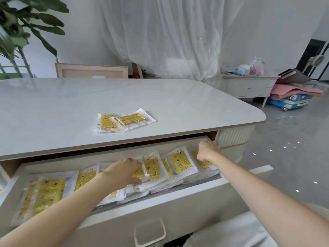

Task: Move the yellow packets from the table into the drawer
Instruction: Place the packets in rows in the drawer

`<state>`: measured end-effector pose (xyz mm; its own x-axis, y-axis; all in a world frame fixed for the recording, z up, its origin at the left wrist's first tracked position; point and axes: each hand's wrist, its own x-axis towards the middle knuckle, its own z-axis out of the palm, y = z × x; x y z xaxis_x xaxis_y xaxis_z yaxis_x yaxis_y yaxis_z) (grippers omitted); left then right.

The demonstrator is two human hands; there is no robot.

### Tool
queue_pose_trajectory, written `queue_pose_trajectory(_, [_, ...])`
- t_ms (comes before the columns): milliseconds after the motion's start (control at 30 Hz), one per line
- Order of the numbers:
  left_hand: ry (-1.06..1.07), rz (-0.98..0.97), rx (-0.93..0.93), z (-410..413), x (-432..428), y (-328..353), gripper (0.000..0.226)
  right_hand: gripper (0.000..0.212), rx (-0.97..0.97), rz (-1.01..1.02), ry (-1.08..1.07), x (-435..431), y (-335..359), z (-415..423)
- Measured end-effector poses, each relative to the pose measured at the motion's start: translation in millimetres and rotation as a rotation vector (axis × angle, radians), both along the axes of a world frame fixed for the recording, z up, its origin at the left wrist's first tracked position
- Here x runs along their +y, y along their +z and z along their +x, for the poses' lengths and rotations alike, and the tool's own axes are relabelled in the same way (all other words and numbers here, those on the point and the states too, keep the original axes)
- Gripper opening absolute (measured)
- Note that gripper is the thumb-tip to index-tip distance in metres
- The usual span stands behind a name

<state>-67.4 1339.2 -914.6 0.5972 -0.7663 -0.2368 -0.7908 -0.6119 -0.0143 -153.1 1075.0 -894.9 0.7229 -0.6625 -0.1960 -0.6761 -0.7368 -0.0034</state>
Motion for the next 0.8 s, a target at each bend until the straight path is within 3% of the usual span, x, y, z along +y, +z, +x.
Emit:
queue_pose_trajectory(133, [-0.028, 0.054, -0.006, -7, 1, 0, 0.057, 0.016, 0.181, 0.113, 0.012, 10, -4, 0])
queue_pose_trajectory(233, [-0.009, 0.069, 0.023, -10, 5, 1, 0.058, 0.031, 0.201, 0.127, 0.043, 18, 4, 1])
queue_pose_trajectory(367, [0.038, -0.052, 0.072, -12, 12, 11, 0.05, 0.044, 0.16, 0.154, 0.139, 44, 24, 8])
queue_pose_trajectory(500, [0.032, -0.119, 0.002, -22, 21, 37, 0.038, 0.044, 0.123, 0.2, 0.285, 73, 56, 6])
queue_pose_trajectory(633, [0.059, -0.218, -0.08, -27, 36, 69, 0.033, 0.028, -0.115, 0.349, 0.401, 96, 90, -6])
queue_pose_trajectory(800, [0.212, -0.363, -0.388, -20, 51, 105, 0.024, 0.022, -0.449, 0.241, 0.546, 117, 105, 13])
